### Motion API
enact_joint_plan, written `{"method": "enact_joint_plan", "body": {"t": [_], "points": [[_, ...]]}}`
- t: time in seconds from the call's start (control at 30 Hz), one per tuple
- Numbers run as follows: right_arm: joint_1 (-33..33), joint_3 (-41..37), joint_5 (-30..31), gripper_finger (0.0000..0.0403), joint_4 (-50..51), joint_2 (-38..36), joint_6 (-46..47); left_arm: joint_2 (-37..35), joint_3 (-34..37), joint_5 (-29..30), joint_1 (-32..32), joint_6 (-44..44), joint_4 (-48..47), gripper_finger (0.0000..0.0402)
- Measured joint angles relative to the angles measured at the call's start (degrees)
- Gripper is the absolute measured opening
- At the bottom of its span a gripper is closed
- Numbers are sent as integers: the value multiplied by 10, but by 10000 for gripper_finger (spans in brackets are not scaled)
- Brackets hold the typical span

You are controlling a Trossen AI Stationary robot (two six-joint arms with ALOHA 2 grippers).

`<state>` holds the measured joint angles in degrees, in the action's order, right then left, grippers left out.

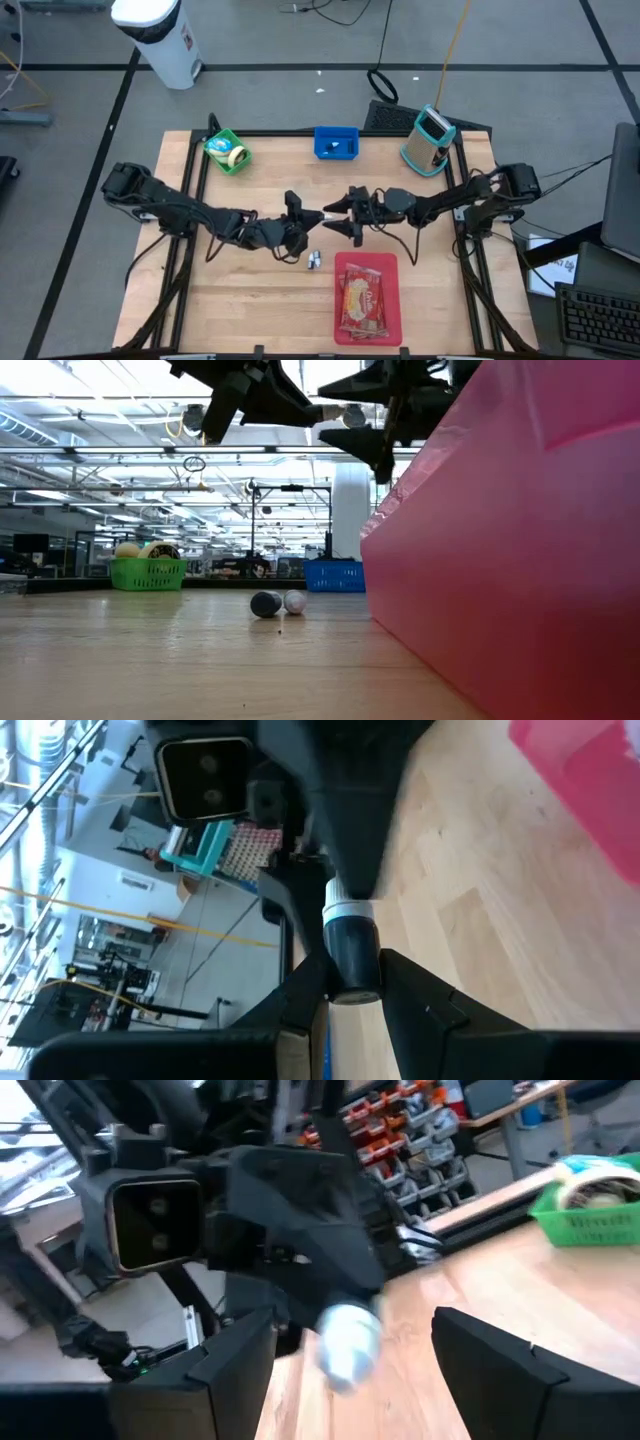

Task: Pick & Place Food Item
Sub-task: Put the bottom black food coloring into the blue bin

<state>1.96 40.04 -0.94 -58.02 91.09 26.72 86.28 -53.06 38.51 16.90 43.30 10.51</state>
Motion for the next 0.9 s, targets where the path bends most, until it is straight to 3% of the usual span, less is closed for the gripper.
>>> {"method": "enact_joint_plan", "body": {"t": [0.27,0.9], "points": [[0,51,-24,243,0,56,-4,0,0,0,-2,-4,0,81],[-1,52,-22,106,12,48,-5,0,0,2,-1,-18,-28,81]]}}
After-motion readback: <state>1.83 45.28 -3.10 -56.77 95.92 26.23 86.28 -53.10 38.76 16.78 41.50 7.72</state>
